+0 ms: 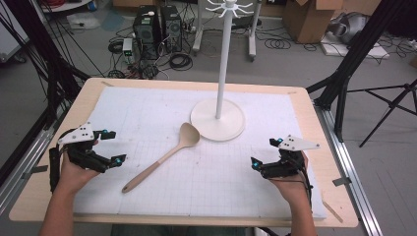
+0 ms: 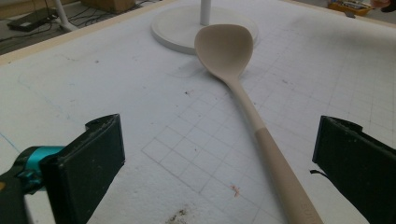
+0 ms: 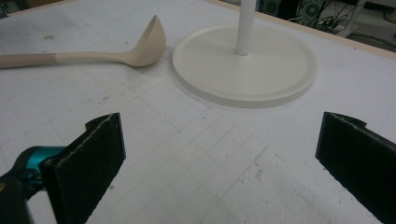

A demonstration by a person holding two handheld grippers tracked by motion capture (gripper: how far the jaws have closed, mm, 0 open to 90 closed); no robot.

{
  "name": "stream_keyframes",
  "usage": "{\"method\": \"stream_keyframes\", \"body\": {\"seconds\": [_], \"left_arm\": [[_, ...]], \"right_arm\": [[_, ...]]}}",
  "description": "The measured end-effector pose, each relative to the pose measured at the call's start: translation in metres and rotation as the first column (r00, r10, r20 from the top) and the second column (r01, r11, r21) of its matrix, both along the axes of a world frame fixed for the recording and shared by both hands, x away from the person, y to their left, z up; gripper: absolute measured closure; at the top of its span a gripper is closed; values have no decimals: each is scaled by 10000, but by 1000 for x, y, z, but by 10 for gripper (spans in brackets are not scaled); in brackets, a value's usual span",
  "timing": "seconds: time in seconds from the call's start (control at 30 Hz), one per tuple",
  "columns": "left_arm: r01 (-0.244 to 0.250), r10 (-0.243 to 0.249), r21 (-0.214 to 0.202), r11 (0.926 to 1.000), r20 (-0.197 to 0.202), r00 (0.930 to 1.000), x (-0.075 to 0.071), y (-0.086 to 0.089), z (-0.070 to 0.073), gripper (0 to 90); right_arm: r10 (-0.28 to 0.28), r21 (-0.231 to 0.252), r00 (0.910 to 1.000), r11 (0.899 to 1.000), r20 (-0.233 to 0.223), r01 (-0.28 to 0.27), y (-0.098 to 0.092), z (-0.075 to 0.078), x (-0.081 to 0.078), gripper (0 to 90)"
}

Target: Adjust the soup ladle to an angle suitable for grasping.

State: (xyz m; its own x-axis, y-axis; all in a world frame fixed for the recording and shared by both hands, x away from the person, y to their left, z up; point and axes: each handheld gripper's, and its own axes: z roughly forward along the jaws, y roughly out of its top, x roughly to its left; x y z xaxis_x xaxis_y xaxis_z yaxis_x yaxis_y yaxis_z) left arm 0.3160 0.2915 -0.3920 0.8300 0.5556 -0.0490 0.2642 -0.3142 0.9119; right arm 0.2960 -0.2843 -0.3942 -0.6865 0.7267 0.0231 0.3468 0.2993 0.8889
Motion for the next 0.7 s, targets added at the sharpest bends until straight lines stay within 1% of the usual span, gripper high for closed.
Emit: {"method": "stream_keyframes", "body": {"seconds": [0.03,0.23,0.37,0.47,0.53,0.7], "left_arm": [[2,-2,16,10000,-21,10000,0,-1,0,27],[0,0,75,10000,-60,10000,0,-3,-2,27],[2,-2,19,10000,6,10000,0,-2,0,27],[-18,18,-42,10000,-31,10000,0,-2,-1,27],[-31,31,36,10000,-76,10000,1,-1,-2,27],[-52,52,51,10000,-51,10000,1,-2,-2,27]], "right_arm": [[44,-18,10000,10000,52,-44,0,0,1,2],[36,-77,10000,10000,15,-36,0,-1,0,2],[-6,-126,10000,9999,-58,5,1,-1,0,2],[21,-178,10000,9998,-1,-21,1,-1,1,2],[-9,-220,10000,9998,-89,7,2,-2,1,2],[-7,-218,10000,9998,-50,6,1,-2,1,2]]}}
